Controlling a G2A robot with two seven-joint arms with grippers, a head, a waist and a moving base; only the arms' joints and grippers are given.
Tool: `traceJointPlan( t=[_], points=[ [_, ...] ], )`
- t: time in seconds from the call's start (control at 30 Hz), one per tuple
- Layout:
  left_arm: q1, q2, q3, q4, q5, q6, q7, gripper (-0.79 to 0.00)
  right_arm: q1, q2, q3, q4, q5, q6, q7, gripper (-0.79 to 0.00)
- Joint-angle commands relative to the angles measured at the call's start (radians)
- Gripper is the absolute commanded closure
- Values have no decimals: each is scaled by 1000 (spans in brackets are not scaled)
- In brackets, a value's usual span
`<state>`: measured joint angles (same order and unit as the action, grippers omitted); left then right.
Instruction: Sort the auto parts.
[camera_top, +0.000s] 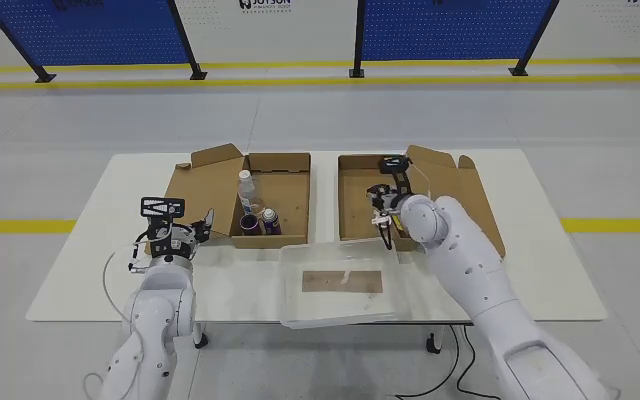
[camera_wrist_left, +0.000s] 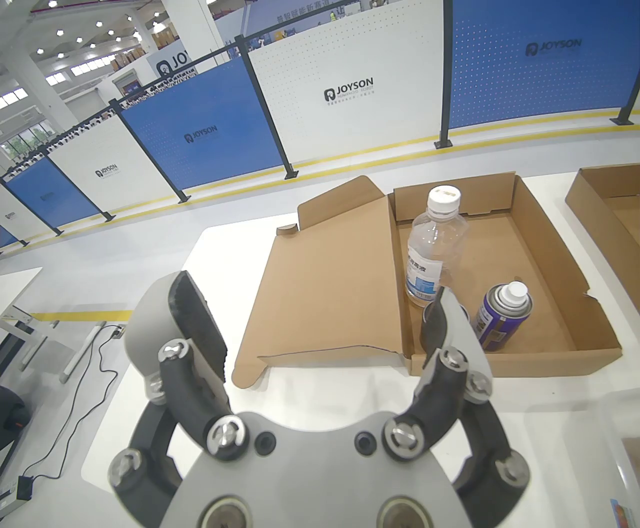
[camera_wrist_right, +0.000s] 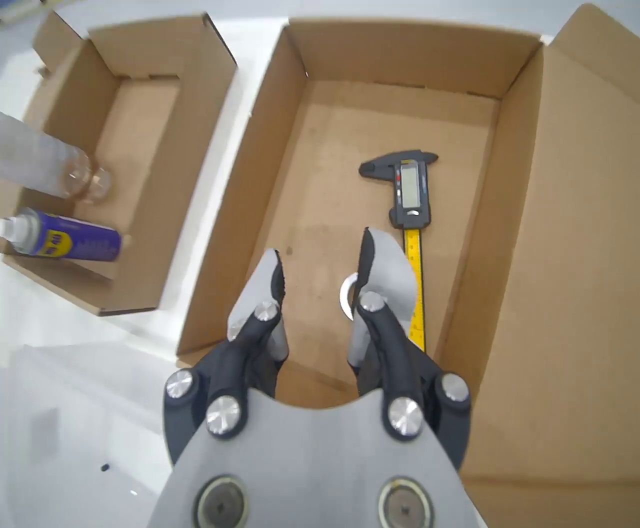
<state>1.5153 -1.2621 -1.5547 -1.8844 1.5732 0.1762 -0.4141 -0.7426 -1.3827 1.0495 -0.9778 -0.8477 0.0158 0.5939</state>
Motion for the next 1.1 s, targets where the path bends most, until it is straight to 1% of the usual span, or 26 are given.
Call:
traceJointPlan(
  t=[0.0,0.27,0.4,0.57,0.67,0.87,1.0,1.07],
  points=[
    [0,0,0,0,0,0,0,-785,-39,10,43,-63,36,-19,-23,-785],
    [0,0,0,0,0,0,0,-785,-230,48,190,-351,100,-45,-74,-785],
    [0,0,0,0,0,0,0,-785,-327,62,257,-480,145,-77,-95,-785],
    [0,0,0,0,0,0,0,-785,-440,78,323,-636,140,-84,-101,-785],
    [0,0,0,0,0,0,0,-785,-510,86,340,-724,121,-88,-87,-785],
    [0,0,0,0,0,0,0,-785,-619,94,367,-843,118,-96,-95,-785],
    [0,0,0,0,0,0,0,-785,-649,100,382,-887,136,-136,-88,-785],
    [0,0,0,0,0,0,0,-785,-650,104,386,-900,143,-172,-58,-785]
  ],
)
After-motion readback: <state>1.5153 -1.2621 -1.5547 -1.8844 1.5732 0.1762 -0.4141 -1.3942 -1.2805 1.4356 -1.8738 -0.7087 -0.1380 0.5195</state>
